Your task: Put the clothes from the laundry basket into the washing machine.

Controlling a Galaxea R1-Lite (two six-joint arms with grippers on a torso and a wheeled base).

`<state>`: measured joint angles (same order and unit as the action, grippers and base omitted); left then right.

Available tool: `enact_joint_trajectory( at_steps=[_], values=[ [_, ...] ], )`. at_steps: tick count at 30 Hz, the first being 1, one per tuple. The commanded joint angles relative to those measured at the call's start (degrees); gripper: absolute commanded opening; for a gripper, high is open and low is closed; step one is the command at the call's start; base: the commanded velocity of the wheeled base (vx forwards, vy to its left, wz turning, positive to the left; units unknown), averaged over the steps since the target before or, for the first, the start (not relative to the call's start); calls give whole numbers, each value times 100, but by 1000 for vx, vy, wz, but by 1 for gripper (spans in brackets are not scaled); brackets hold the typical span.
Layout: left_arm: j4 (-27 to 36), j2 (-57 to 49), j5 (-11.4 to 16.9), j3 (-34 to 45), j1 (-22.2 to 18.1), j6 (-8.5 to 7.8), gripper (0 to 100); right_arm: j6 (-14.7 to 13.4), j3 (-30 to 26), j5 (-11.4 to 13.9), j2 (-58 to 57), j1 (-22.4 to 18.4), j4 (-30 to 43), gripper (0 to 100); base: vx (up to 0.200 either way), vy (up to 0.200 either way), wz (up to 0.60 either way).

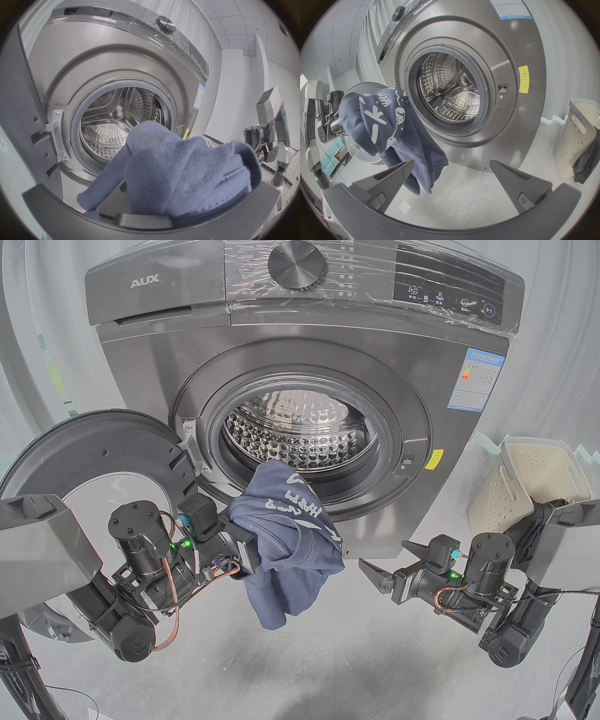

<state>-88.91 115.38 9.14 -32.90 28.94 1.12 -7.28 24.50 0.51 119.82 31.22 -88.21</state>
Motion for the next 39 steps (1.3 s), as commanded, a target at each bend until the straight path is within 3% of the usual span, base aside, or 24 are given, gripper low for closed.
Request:
enact_joint_trajectory(
  at_steps=[1, 12, 22, 27, 39],
  values=[
    [-4, 63, 0, -6, 15, 2, 0, -2, 2, 10, 6, 16, -3, 100, 200, 0, 0],
    [-13, 98, -9, 29, 94, -15, 0, -11, -16, 19, 6, 77, -3, 100, 200, 0, 0],
    [-13, 63, -18, 65, 191, -15, 0, -2, -156, 45, -11, 244, -3, 100, 0, 0, 0],
    [-13, 116, -97, 144, 428, -244, 0, -11, -244, 63, -91, 490, -3, 100, 0, 0, 0],
    [-4, 828, 9, -779, 455, -103, 0, -11, -332, 81, -117, 666, -3, 100, 0, 0, 0]
  ],
)
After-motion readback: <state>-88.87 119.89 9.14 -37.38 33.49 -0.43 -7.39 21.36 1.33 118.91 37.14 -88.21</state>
